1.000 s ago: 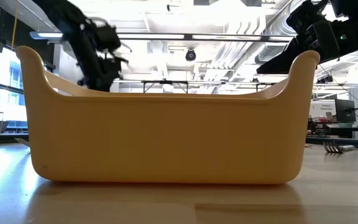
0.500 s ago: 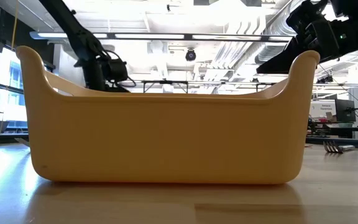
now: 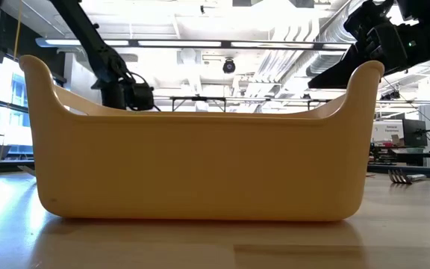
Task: Sort silverware by color (type)
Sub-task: Put the black fork into the green bin
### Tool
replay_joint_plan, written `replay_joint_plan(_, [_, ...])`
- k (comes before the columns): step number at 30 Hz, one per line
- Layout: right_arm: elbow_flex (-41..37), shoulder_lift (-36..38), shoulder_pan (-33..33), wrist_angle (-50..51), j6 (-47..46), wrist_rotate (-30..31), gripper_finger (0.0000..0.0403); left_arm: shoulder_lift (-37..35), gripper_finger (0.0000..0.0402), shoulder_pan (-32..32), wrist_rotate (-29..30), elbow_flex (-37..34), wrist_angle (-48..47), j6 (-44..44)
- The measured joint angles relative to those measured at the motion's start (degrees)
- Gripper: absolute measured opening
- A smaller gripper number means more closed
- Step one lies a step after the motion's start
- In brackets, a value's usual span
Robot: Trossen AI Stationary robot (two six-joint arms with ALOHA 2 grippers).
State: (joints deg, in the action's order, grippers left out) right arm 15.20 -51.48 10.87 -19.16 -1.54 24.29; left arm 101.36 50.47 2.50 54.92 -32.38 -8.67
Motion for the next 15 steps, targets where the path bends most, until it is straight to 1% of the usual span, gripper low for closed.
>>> replay_joint_plan(3, [0.0, 0.0, 0.0, 0.0, 0.0, 0.0, 0.0000, 0.6, 0.0119, 0.5, -1.3, 0.3, 0.2, 0.0])
replay_joint_plan(5, [0.0, 0.0, 0.0, 0.0, 0.0, 0.0, 0.0000, 0.6, 0.0103, 0.5, -1.5, 0.2, 0.3, -0.6])
replay_joint_plan(7, [0.0, 0.0, 0.0, 0.0, 0.0, 0.0, 0.0000, 0.5, 0.0077, 0.5, -2.5, 0.2, 0.0, -1.7])
replay_joint_plan(10, [0.0, 0.0, 0.0, 0.0, 0.0, 0.0, 0.0000, 0.5, 0.0022, 0.6, -4.5, 0.3, -1.7, -3.5])
replay_joint_plan(11, [0.0, 0.0, 0.0, 0.0, 0.0, 0.0, 0.0000, 0.5, 0.0013, 0.6, -4.5, 0.3, -2.2, -3.9])
replay_joint_plan(15, [0.0, 0.0, 0.0, 0.0, -0.2, 0.0, 0.0000, 0.1, 0.0010, -0.3, -1.8, 0.2, -2.5, -3.9])
